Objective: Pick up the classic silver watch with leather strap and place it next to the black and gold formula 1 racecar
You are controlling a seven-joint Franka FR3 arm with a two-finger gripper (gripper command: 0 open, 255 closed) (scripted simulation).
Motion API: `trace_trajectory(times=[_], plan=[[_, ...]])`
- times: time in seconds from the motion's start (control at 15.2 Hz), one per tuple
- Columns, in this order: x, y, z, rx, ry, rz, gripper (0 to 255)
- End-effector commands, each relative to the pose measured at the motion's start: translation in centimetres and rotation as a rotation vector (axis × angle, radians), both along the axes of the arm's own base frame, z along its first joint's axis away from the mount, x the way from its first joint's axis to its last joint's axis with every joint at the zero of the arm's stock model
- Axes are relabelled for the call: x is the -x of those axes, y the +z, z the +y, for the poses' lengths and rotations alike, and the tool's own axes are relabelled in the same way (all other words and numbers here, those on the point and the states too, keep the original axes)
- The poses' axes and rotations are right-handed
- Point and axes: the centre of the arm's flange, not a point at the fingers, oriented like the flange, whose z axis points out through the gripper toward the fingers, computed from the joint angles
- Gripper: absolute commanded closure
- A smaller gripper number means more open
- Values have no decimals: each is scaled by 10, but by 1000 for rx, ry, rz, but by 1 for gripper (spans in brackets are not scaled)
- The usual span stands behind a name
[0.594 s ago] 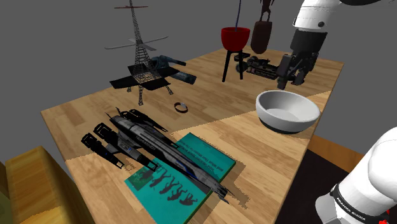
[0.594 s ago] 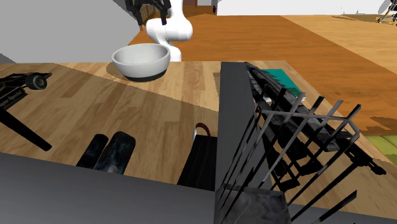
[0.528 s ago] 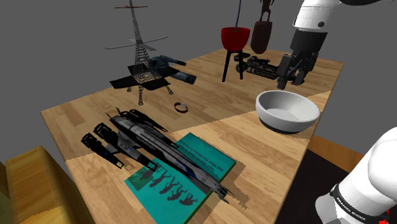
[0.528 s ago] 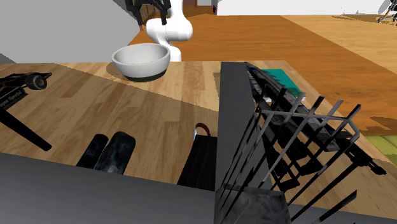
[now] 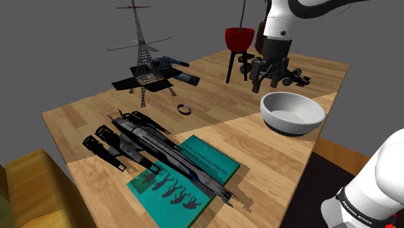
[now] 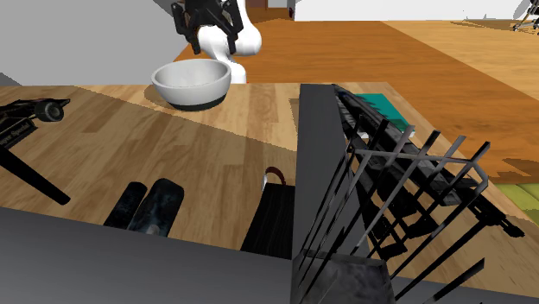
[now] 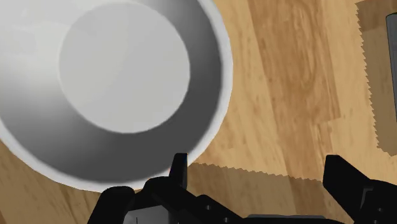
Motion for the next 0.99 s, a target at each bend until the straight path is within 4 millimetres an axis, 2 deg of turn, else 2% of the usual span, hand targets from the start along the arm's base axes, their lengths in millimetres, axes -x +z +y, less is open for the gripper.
trace_trajectory(times=[0.0,0.92], plan=[[-22,-9,14,-2,6,4,0],[-175,-64,109,-14,44,32,0]])
